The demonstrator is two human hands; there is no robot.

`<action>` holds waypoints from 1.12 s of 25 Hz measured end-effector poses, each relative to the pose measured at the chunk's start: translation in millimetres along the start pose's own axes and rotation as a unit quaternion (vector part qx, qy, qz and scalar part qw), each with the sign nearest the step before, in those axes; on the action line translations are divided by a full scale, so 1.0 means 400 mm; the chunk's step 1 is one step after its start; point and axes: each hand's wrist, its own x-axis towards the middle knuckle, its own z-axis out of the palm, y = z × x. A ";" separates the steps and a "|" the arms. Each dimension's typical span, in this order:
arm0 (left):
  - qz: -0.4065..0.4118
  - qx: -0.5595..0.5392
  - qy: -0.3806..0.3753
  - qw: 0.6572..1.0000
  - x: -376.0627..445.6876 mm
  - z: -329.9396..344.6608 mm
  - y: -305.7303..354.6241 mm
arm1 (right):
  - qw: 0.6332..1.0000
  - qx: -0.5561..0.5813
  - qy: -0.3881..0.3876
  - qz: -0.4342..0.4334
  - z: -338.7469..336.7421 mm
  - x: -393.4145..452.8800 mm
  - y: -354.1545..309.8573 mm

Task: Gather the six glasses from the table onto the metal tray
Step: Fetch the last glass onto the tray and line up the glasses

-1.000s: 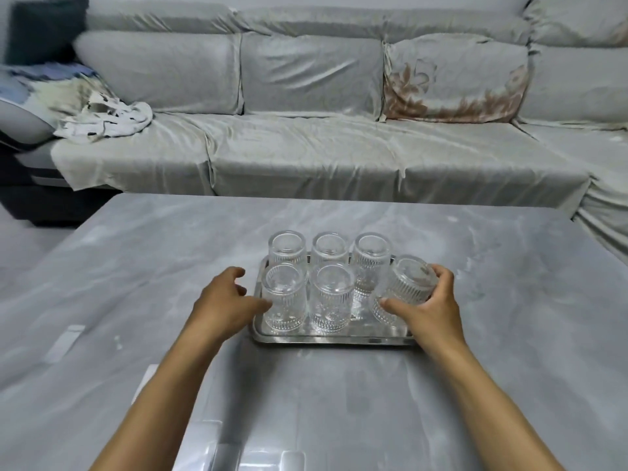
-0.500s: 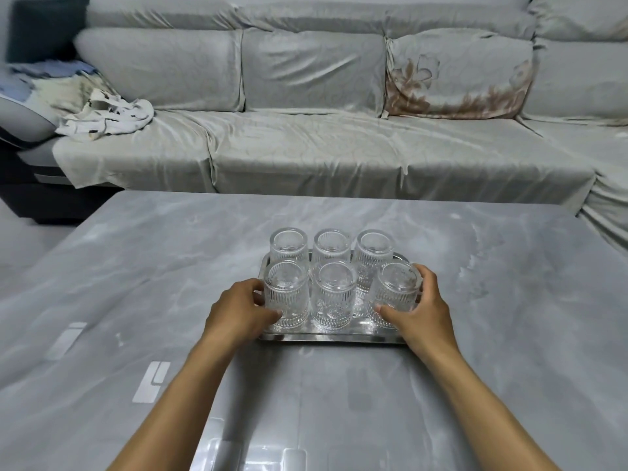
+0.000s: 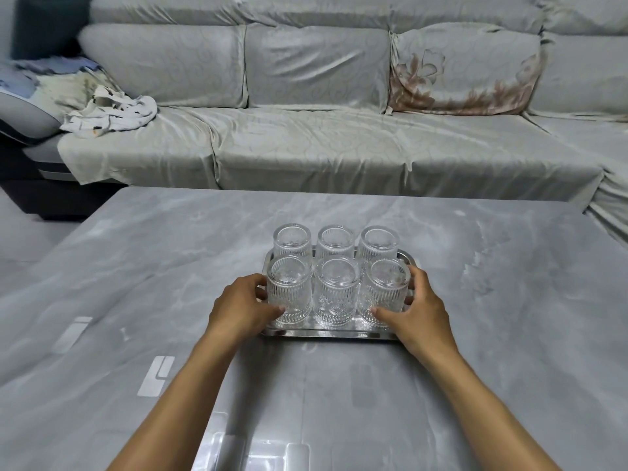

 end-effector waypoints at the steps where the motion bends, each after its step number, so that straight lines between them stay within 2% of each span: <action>1: 0.003 0.000 0.002 1.000 -0.002 0.001 0.000 | 1.000 -0.003 -0.001 0.002 0.000 0.000 -0.002; 10: -0.003 -0.035 0.020 0.999 -0.009 -0.001 -0.006 | 1.000 0.006 -0.002 0.012 -0.004 -0.004 -0.013; 13: -0.005 -0.022 -0.017 1.000 -0.002 -0.010 -0.009 | 0.999 0.012 -0.027 0.015 -0.014 -0.003 -0.015; 15: -0.011 -0.089 -0.051 0.995 0.010 -0.027 -0.008 | 0.995 0.064 -0.077 0.030 -0.042 0.019 -0.017; 17: -0.030 -0.249 -0.021 0.968 0.028 -0.046 0.004 | 0.974 0.210 -0.060 0.068 -0.083 0.060 -0.016; 18: -0.045 -0.344 -0.010 0.938 0.031 -0.050 0.017 | 0.946 0.305 -0.025 0.103 -0.102 0.082 -0.019; 20: -0.086 -0.482 -0.047 0.871 0.025 -0.032 0.052 | 0.879 0.442 0.002 0.179 -0.107 0.113 -0.027; 21: -0.099 -0.505 -0.073 0.854 0.022 -0.016 0.065 | 0.866 0.457 -0.012 0.200 -0.093 0.121 -0.025; 25: -0.083 -0.514 -0.105 0.847 0.050 0.019 0.072 | 0.880 0.422 -0.095 0.195 -0.012 0.127 -0.016; 28: -0.075 -0.519 -0.097 0.846 0.063 0.027 0.056 | 0.892 0.403 -0.082 0.188 0.004 0.124 -0.019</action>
